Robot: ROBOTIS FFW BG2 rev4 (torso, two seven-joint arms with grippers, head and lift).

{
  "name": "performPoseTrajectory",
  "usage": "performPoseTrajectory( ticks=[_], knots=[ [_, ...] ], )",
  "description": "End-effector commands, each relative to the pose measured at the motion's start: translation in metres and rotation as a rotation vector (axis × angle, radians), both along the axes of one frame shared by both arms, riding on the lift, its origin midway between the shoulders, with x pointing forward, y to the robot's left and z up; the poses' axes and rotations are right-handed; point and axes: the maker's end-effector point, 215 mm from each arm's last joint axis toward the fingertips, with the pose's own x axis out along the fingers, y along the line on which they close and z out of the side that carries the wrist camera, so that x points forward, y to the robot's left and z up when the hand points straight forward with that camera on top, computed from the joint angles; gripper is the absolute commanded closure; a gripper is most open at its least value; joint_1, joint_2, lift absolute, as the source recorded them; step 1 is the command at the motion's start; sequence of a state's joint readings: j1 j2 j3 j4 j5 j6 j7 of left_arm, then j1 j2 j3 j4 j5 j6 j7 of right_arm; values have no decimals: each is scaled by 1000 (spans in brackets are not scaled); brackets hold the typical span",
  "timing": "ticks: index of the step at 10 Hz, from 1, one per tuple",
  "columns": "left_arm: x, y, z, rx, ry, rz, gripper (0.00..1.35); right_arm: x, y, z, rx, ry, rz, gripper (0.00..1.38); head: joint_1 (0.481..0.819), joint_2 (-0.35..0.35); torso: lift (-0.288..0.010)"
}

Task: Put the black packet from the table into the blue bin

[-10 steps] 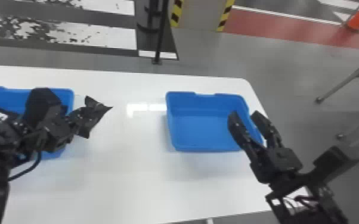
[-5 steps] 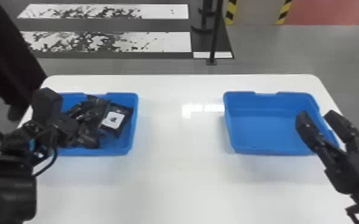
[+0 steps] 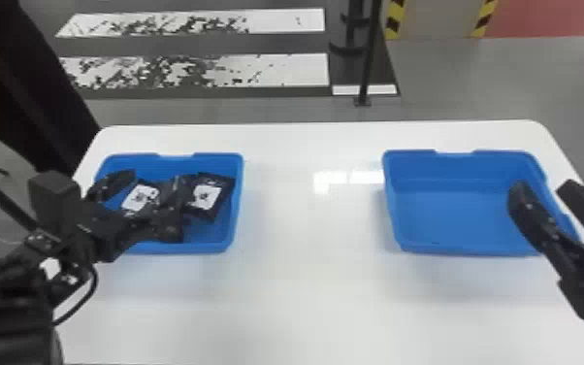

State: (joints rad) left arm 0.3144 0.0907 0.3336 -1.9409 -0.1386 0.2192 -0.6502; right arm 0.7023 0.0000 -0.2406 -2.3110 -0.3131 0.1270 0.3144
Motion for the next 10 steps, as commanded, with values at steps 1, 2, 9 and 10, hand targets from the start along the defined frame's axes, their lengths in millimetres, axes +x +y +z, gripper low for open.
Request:
performPoseTrajectory(
  ticks=[1,2,9,10],
  knots=[
    [-28,5,24,-49,-84,33,140,-1,0,1,1,0,0,510,695,59,-110],
    [-47,9,39,-97,-130,73,140,-2,-1,0,0,3,-2,510,695,65,-110],
    [-129,19,119,-316,-357,291,140,-18,-3,-2,-8,25,-4,510,695,108,-110],
    [-128,18,122,-321,-369,288,140,-18,-3,-3,-10,28,-4,510,695,106,-110]
  ],
)
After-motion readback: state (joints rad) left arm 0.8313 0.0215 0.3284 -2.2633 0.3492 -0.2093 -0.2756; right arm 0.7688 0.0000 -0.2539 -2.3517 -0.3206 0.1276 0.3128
